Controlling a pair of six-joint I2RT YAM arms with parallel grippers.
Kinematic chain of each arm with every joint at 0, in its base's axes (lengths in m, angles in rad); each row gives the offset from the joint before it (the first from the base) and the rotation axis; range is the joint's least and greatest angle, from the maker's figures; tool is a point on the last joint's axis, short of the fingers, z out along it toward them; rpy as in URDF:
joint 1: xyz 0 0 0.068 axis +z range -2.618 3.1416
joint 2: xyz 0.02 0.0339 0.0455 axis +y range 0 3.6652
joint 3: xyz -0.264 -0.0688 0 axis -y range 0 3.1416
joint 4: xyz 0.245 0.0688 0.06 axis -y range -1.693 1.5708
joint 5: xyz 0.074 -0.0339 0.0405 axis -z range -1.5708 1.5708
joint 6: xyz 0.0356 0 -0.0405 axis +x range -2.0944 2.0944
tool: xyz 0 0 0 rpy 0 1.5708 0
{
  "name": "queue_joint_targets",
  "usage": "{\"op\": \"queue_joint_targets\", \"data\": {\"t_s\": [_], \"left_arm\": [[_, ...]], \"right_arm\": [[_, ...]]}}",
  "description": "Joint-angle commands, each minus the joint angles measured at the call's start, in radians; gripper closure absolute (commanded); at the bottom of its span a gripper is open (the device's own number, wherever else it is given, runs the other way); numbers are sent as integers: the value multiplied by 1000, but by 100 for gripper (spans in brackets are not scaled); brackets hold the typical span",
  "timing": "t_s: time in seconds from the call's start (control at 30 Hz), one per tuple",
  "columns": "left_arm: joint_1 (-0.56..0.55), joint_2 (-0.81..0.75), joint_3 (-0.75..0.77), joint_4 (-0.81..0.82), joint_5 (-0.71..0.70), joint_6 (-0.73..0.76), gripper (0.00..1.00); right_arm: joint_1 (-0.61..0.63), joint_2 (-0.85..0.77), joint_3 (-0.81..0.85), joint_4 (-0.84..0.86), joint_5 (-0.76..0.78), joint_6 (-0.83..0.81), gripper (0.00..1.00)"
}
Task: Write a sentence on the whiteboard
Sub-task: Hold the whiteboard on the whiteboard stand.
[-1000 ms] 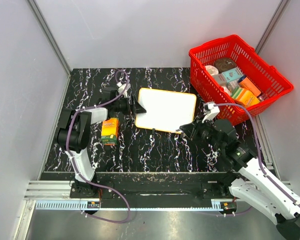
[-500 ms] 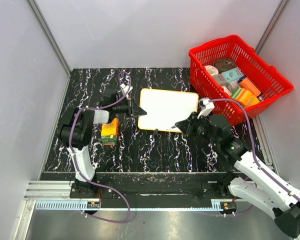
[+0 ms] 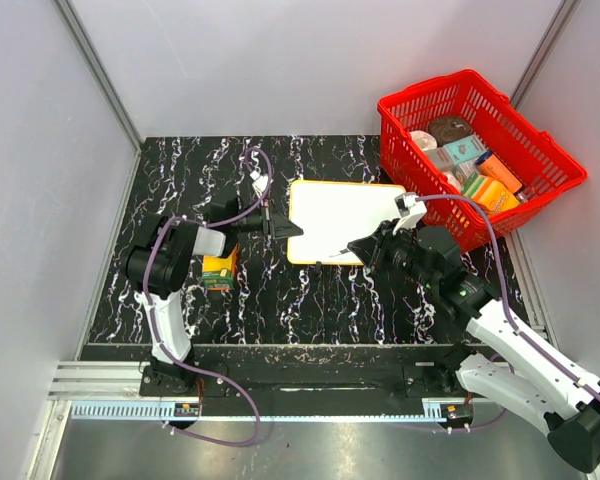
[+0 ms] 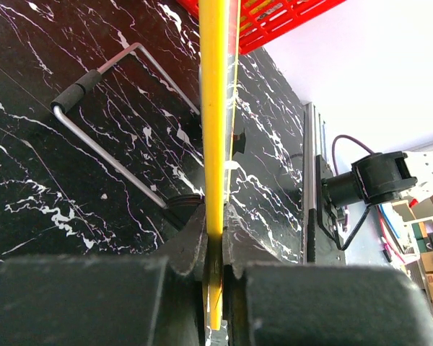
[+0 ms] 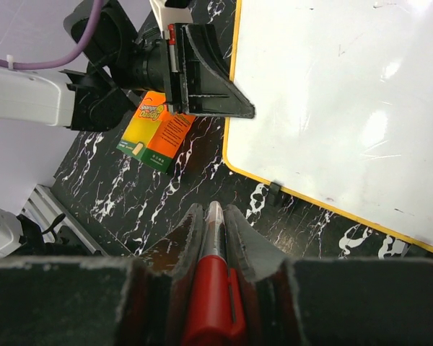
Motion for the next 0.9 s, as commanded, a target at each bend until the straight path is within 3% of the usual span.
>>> {"op": "queue_joint_targets", "data": {"t_s": [0.0, 0.47, 0.87], "left_arm": [[-7, 45, 3, 134, -6, 12, 100], [-38, -64, -171, -38, -121, 156, 100], [-46, -101, -261, -43, -164, 213, 100]], "right_arm": [[-3, 7, 40, 52, -18, -21, 100], [-4, 13, 21, 74, 33, -57, 100], [-4, 91, 61, 164, 5, -195, 100]]}}
